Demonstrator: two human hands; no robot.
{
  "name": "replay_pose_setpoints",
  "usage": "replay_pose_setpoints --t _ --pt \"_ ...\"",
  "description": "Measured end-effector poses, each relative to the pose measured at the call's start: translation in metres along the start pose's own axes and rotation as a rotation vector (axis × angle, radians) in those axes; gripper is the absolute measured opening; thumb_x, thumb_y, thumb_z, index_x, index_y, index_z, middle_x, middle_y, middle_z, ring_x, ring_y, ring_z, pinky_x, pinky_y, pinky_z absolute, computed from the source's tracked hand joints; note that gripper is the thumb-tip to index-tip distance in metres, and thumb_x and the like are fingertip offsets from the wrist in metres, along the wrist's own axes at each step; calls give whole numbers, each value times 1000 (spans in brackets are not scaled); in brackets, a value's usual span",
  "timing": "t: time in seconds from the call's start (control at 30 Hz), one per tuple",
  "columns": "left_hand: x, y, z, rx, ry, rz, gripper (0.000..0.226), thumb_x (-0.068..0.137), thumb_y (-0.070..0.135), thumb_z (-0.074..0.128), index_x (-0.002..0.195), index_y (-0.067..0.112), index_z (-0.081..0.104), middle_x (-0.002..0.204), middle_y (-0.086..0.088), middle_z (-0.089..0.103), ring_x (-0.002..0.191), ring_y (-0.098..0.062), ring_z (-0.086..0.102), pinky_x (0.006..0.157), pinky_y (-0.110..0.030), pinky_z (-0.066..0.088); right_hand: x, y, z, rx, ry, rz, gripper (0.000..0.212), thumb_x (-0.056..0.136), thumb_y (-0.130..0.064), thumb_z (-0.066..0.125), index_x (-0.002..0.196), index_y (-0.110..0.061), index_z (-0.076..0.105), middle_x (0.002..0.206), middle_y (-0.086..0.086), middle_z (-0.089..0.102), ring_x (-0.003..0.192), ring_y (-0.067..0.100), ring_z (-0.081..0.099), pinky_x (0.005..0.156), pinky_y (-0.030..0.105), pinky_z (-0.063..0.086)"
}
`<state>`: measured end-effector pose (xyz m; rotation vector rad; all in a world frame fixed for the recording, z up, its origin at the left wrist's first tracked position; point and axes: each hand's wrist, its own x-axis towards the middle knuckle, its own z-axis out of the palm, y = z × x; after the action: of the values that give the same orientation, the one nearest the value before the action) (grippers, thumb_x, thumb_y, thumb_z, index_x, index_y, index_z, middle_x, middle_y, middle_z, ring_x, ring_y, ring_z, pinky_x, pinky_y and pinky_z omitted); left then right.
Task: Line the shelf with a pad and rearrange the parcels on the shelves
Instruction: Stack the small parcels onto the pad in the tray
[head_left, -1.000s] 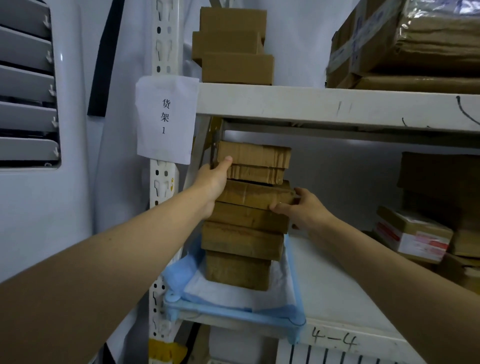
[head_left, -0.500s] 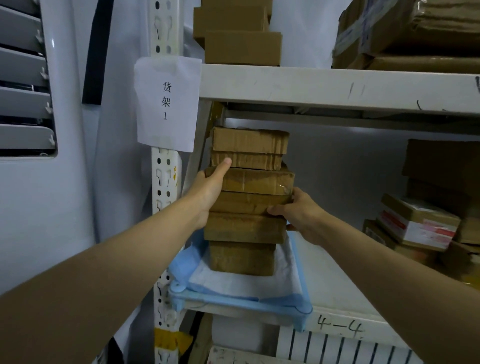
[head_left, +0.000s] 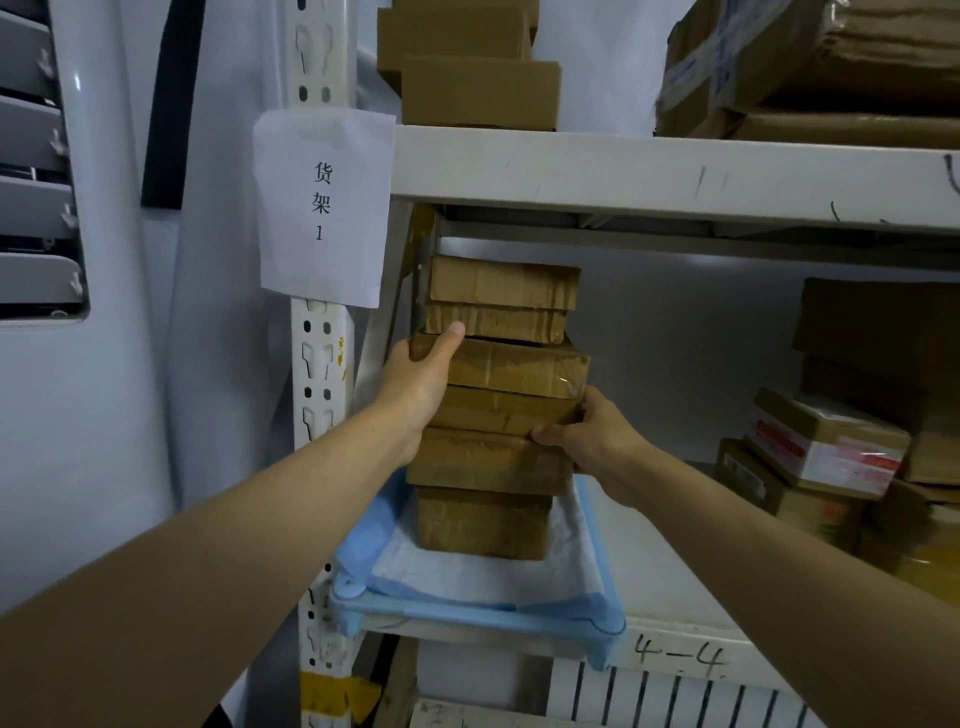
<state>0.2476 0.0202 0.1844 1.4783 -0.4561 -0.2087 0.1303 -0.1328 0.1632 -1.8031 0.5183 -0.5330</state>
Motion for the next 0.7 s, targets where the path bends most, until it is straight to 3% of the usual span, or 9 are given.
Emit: replay_pose_setpoints --t 0.07,0.17,0.3,0.43,0.6,0.7 --pt "-1 2 1 -12 76 102 82 88 65 56 155 33 23 153 -2 43 138 -28 43 111 -55 39 -1 -1 0 -18 -9 2 71 88 -8 74 147 -20 37 142 5 52 131 31 51 111 54 44" --pt "-4 11 3 20 131 300 61 97 47 55 152 28 34 149 1 48 137 -21 44 113 -47 39 -3 -4 1 -32 -9 6 71 88 -8 74 147 -20 37 141 4 52 132 30 50 111 53 44" --pt "-1 21 4 95 93 335 51 101 38 52 149 23 42 145 1 52 135 -19 47 111 -39 40 -8 -13 -2 21 51 -60 84 84 -12 79 152 -23 31 142 4 52 127 27 53 108 46 47" --pt "4 24 3 151 74 330 49 101 37 53 146 21 46 142 0 55 131 -20 51 110 -42 43 -12 -37 -6 66 117 -179 98 87 -17 77 161 -26 13 154 2 40 140 25 42 111 40 39" --pt "7 29 5 237 51 313 44 100 38 54 139 21 53 132 -1 62 121 -24 58 104 -48 49 -8 -54 1 92 128 -236 69 90 -14 73 149 -22 39 114 -11 57 120 20 57 96 36 49" --pt "9 31 6 250 55 278 39 101 30 54 139 19 54 130 -2 62 120 -24 58 103 -47 50 -7 -51 2 76 127 -243 64 91 -12 71 147 -21 42 105 -15 57 103 11 57 88 30 46"
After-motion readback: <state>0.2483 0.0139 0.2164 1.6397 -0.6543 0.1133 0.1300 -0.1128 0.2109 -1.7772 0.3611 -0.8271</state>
